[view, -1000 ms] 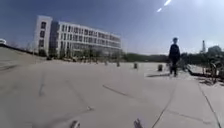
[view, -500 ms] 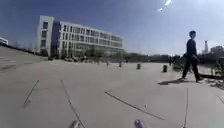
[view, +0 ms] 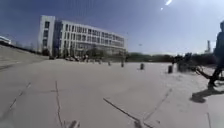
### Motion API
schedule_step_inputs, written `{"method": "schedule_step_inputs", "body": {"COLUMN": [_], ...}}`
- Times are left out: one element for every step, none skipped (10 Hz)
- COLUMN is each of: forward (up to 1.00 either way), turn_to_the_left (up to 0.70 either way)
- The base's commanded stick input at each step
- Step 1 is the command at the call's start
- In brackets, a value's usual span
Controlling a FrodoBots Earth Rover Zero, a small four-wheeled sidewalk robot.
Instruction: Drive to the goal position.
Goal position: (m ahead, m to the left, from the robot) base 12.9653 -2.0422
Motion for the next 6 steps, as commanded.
{"method": "schedule_step_inputs", "body": {"forward": [0.70,0.70,0.70,0.70,0.70,0.70], "turn_to_the_left": [-0.35,-0.35,-0.35,-0.35,-0.35,-0.35]}}
